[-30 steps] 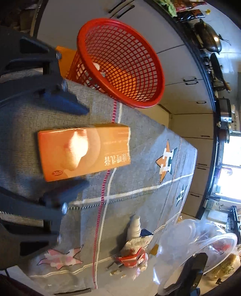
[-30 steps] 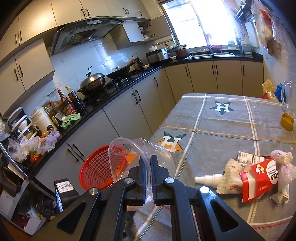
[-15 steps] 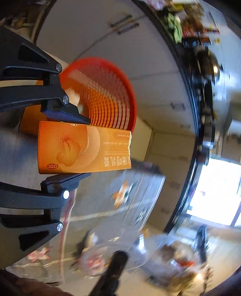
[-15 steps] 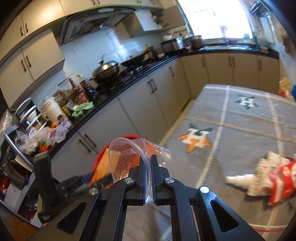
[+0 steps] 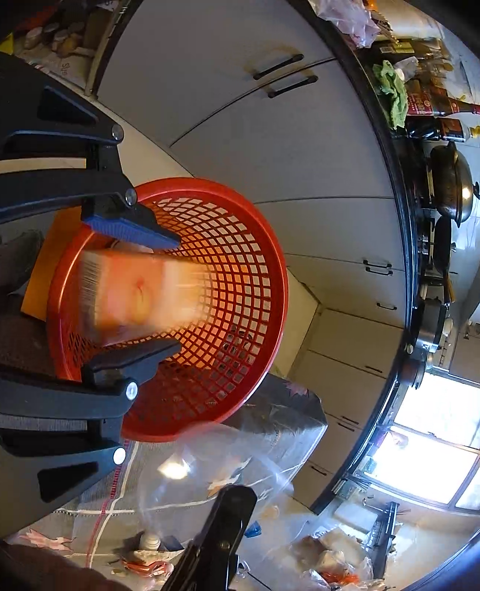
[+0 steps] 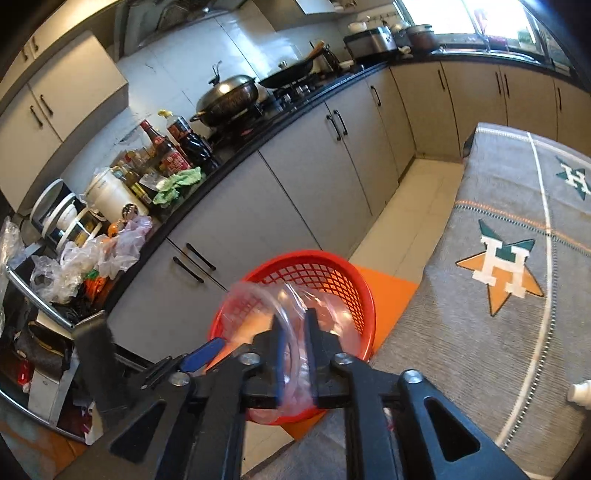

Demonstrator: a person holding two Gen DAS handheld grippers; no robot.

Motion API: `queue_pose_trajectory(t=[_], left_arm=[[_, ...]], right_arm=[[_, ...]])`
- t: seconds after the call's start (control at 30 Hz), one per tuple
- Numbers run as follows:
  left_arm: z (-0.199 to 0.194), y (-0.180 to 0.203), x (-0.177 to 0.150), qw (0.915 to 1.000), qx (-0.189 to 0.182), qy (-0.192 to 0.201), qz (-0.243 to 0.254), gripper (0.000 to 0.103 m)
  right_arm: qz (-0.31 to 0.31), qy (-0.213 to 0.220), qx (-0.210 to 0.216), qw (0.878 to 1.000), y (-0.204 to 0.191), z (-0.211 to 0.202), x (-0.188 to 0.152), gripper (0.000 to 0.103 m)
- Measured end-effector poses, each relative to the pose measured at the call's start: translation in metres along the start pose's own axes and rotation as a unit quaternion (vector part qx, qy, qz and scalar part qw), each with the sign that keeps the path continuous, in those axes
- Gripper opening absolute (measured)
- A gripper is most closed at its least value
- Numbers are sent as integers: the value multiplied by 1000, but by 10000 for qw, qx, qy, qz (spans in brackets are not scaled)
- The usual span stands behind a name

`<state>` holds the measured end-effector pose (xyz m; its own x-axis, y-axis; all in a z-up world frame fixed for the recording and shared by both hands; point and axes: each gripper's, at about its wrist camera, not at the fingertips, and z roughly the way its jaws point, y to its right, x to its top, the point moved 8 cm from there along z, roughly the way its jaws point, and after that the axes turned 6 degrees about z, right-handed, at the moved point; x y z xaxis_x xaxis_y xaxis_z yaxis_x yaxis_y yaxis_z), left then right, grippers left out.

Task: Collect trash
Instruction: 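Open the left tool to drop the orange box into the basket while the right holds the bowl, then grasp the yellow square cup on the table with the right tool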

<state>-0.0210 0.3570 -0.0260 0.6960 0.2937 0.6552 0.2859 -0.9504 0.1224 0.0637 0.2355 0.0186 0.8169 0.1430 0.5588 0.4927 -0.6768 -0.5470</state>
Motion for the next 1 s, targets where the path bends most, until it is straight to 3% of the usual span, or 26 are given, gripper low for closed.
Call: queue_pose_trajectory(t=[0.03, 0.07, 0.2, 0.3, 0.37, 0.53, 0.63, 0.8, 1.0], left_arm=[[-1, -1, 0, 10000, 26, 41, 7, 58], [-2, -2, 0, 10000, 66, 74, 14, 60], [-10, 2, 1, 9997, 69, 235, 21, 61], [-23, 11, 2, 9988, 131, 449, 113, 62], [-29, 20, 2, 9981, 195, 551, 206, 66], [-39, 64, -2, 9954, 181, 679, 645, 78], [-46, 98, -8, 9904, 113, 992, 953, 81], [-53, 156, -18, 9839, -355, 1173, 1304, 81], [-48, 222, -33, 9760, -830, 925, 1789, 81]], right_arm=[[25, -10, 27, 10000, 1, 2, 0, 39], [39, 1, 43, 10000, 3, 1, 0, 43], [-108, 173, 36, 9998, 3, -13, 1, 45], [-239, 385, -27, 9990, 6, -35, -1, 55], [-371, 556, -204, 9976, 8, -47, -2, 65], [-693, 1309, -1206, 9816, 34, -100, -9, 72], [-624, 1582, -1358, 9760, 53, -134, -11, 81], [-281, 2048, -1515, 9666, 92, -190, -13, 81], [216, 2213, -1762, 9589, 155, -254, -25, 81]])
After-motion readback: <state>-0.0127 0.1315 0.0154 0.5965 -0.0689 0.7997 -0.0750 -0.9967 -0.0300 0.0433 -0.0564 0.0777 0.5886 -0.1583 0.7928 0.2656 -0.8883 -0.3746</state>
